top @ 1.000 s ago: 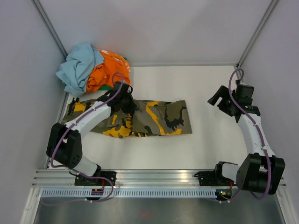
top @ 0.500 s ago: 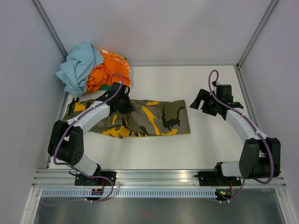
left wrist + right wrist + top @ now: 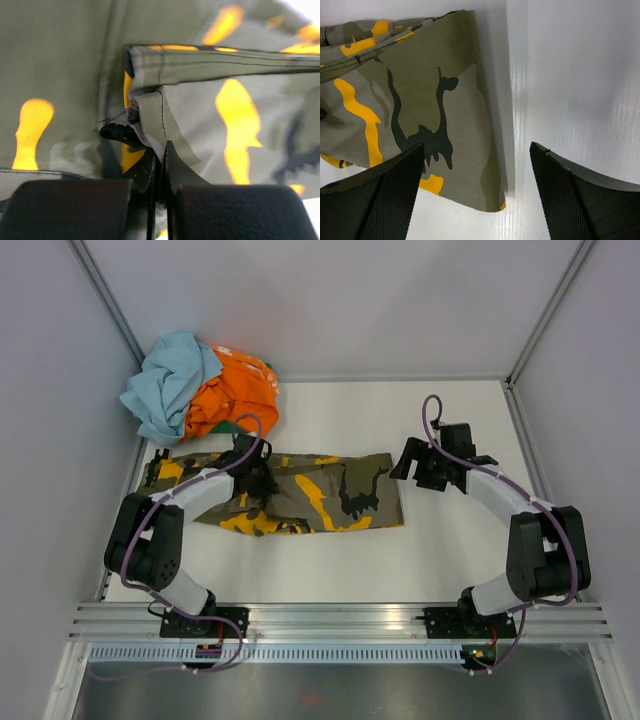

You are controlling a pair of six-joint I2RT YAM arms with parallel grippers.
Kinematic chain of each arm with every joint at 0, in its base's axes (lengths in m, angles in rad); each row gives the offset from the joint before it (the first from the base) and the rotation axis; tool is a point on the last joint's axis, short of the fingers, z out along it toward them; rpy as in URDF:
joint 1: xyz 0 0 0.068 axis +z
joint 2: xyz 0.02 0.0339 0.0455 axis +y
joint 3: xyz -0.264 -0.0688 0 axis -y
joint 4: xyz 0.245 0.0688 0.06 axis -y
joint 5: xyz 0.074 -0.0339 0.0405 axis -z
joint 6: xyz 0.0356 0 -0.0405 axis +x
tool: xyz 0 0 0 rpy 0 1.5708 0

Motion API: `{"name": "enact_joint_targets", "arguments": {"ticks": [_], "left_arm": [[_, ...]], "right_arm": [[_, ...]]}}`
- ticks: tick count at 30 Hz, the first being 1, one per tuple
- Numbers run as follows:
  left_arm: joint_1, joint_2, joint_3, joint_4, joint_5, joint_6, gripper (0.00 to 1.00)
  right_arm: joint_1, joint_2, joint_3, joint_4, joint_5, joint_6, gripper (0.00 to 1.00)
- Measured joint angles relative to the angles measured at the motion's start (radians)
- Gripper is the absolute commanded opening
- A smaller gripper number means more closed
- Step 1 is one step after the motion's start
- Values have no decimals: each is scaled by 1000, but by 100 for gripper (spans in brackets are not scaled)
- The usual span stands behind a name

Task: Fold and stack the trousers
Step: Fold the trousers

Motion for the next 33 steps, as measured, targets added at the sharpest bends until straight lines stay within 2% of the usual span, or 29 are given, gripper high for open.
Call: {"name": "enact_joint_targets", "arguments": {"ticks": [2, 5, 6, 8, 9, 14, 18, 24, 29, 33], "left_arm": [[0, 29, -16, -8, -14, -3, 9], [1, 64, -3, -20, -34, -3, 34], [2, 74, 8, -31, -43, -2, 53], [2, 91, 30, -47, -63, 6, 81], [2, 98, 43, -55, -70, 13, 99], [7, 88, 83, -80, -71, 26, 100], [8, -10, 58, -97, -16, 26, 100], [8, -223, -127, -14, 102, -15, 95], [8, -229, -280, 54, 137, -54, 90], [8, -219, -307, 134, 141, -59, 83]], "right_arm": [[14, 21, 0, 8, 3, 0, 92], [33, 61, 1, 18, 12, -5, 92], [38, 76, 1, 19, 14, -7, 92], [47, 102, 1, 19, 19, -9, 92], [50, 114, 1, 19, 24, -10, 92], [61, 128, 1, 20, 39, -15, 92], [61, 128, 1, 24, 46, -16, 92], [61, 137, 1, 29, 45, -16, 92], [62, 149, 1, 31, 44, -19, 92], [62, 151, 1, 28, 44, -24, 92]]}}
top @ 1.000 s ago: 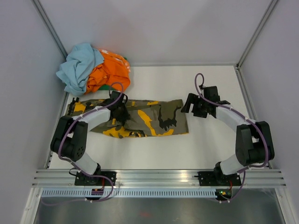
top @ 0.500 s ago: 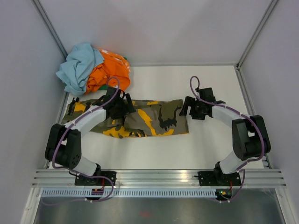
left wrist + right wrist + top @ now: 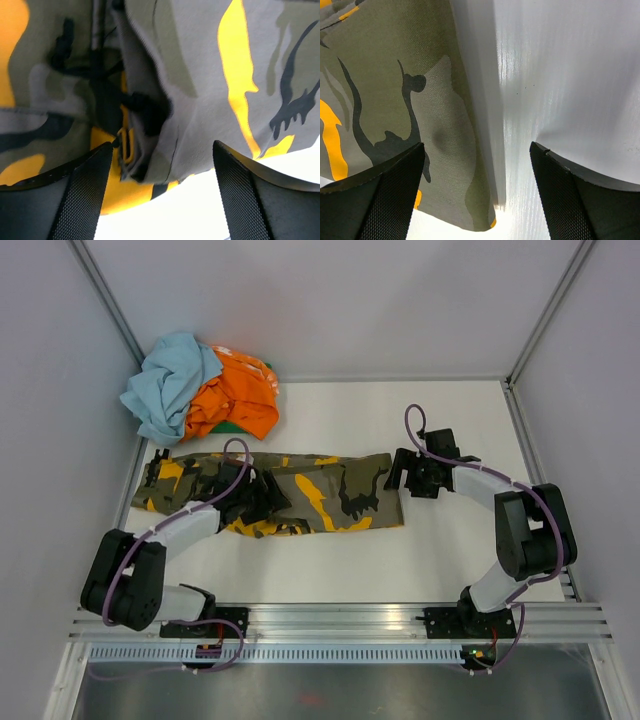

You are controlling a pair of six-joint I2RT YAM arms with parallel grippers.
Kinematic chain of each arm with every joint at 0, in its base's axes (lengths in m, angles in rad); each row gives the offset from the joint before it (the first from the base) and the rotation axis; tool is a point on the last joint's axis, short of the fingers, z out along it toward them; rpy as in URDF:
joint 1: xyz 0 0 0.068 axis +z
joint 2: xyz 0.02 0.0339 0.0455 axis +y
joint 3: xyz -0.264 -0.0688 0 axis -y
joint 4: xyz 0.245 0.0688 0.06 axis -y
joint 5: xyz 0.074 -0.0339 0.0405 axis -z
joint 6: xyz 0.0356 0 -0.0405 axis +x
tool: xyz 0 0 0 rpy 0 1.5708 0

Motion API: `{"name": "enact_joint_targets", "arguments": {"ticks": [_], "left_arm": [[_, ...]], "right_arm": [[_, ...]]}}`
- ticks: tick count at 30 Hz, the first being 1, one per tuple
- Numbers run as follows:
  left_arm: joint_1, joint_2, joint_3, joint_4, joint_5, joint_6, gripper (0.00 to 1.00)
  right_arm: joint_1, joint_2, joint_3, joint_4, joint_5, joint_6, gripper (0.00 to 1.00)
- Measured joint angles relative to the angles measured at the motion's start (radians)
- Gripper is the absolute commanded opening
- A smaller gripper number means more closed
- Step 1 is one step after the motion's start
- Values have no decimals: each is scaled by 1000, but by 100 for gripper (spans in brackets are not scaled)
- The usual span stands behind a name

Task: Fold and stack the trousers
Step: Fold the trousers

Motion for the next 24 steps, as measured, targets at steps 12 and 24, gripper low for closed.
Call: {"name": "enact_joint_targets", "arguments": {"ticks": [12, 24], "left_arm": [[0, 8, -17, 85, 10, -23, 26], [1, -20, 212, -371, -115, -99, 72]], "right_arm": [[0, 0, 0, -8, 2, -3, 91], [0, 0, -3, 0, -2, 1, 91]]}}
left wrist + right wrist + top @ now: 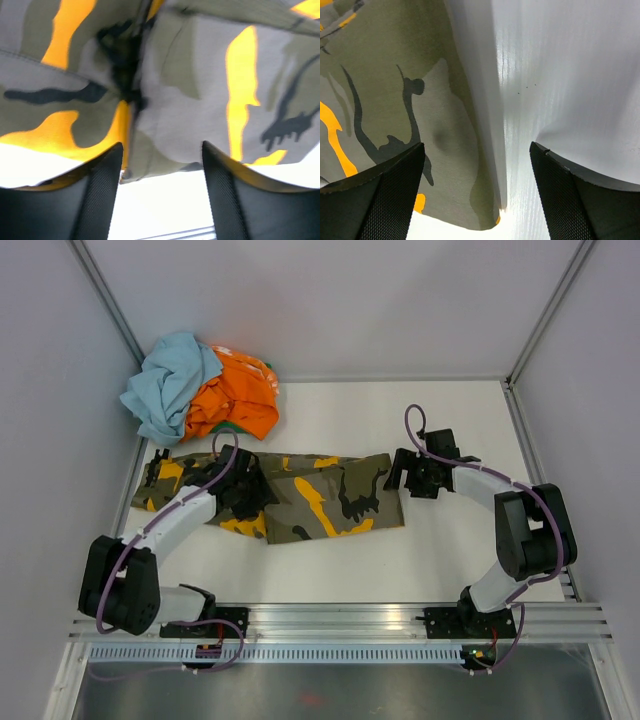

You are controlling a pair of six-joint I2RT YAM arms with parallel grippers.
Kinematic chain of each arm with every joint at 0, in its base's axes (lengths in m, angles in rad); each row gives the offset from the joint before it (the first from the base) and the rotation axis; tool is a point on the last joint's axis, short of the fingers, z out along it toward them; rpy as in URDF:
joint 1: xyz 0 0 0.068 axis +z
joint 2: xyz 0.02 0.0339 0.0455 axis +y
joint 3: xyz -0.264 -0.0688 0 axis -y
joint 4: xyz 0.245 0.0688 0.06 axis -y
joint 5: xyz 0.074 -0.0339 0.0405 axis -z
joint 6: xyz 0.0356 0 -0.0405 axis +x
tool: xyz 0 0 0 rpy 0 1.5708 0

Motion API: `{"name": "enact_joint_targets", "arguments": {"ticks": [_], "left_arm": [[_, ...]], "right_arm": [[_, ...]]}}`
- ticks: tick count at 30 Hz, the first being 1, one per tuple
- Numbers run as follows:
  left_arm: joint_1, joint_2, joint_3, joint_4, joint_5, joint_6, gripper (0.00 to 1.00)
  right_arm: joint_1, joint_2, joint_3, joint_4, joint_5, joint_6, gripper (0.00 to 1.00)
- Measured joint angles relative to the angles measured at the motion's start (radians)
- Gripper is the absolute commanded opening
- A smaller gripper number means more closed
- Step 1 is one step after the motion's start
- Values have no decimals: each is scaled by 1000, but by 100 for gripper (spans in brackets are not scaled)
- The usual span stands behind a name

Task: Fold and stack the trousers
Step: Fold the trousers

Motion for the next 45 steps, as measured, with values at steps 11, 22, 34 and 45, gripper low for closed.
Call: {"name": "enact_joint_targets", "arguments": {"ticks": [11, 22, 34, 45], "left_arm": [[15, 95, 55, -5, -97, 72, 65], [20, 290, 58, 219, -99, 134, 24], [19, 264, 71, 311, -84, 206, 4], [20, 302, 113, 353, -121, 257, 71]], "right_arm": [[43, 27, -1, 82, -51, -7, 74], [66, 68, 0, 120, -54, -6, 65], [68, 68, -5, 121, -45, -6, 64], [66, 77, -24, 138, -51, 19, 0]]}}
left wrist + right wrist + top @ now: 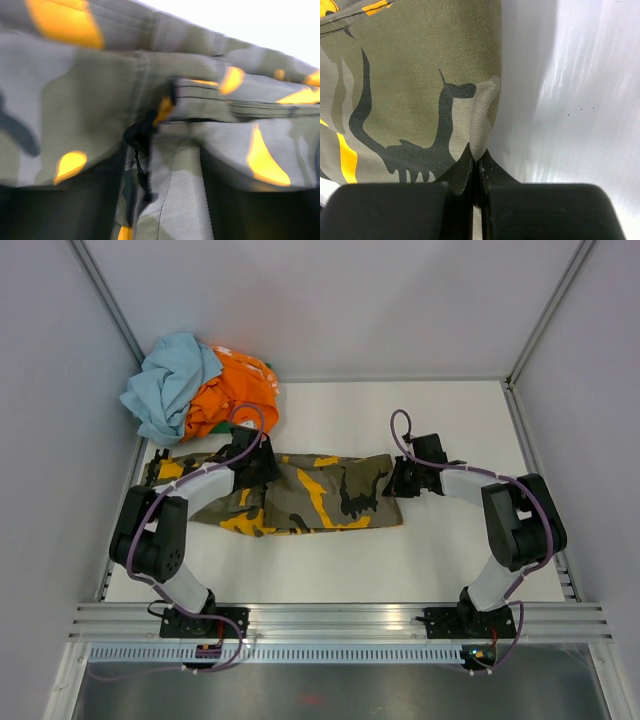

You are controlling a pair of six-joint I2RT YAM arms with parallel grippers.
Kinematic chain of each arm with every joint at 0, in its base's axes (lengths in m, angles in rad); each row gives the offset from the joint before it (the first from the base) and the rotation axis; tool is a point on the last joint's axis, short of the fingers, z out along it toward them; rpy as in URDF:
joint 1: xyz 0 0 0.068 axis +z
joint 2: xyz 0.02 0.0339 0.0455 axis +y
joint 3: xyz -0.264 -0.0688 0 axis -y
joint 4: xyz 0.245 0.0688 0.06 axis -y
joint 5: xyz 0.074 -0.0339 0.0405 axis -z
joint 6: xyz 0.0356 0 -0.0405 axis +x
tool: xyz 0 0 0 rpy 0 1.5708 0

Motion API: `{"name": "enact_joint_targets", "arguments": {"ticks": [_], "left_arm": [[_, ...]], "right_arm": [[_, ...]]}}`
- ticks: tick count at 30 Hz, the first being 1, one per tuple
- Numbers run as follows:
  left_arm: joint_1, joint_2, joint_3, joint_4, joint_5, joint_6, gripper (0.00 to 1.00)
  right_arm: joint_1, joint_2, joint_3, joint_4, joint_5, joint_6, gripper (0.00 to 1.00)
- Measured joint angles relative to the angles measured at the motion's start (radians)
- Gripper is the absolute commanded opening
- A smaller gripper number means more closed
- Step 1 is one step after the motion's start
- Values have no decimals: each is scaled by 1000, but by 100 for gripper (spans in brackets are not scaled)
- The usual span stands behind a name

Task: Fold and stack the trousers
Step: Fold the trousers

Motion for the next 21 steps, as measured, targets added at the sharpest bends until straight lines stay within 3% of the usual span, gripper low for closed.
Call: {"name": "enact_joint_targets", "arguments": {"ticks": [1, 2, 6, 14, 16, 21], "left_arm": [[0, 10, 11, -18, -13, 5, 95], [1, 13, 16, -42, -28, 9, 100], [15, -51, 19, -167, -84, 0, 100], [161, -437, 75, -366, -169, 0, 100], [188, -470, 106, -391, -178, 0, 100], [220, -469, 149, -449, -179, -1, 100]], "right_arm": [[1, -1, 1, -2, 0, 1, 0], [2, -4, 5, -11, 2, 1, 0], [20, -54, 47, -100, 19, 1, 0], [5, -211, 237, -284, 141, 6, 0], [-73, -229, 233, -319, 134, 0, 0], [-430, -267, 186, -470, 200, -56, 0]]}}
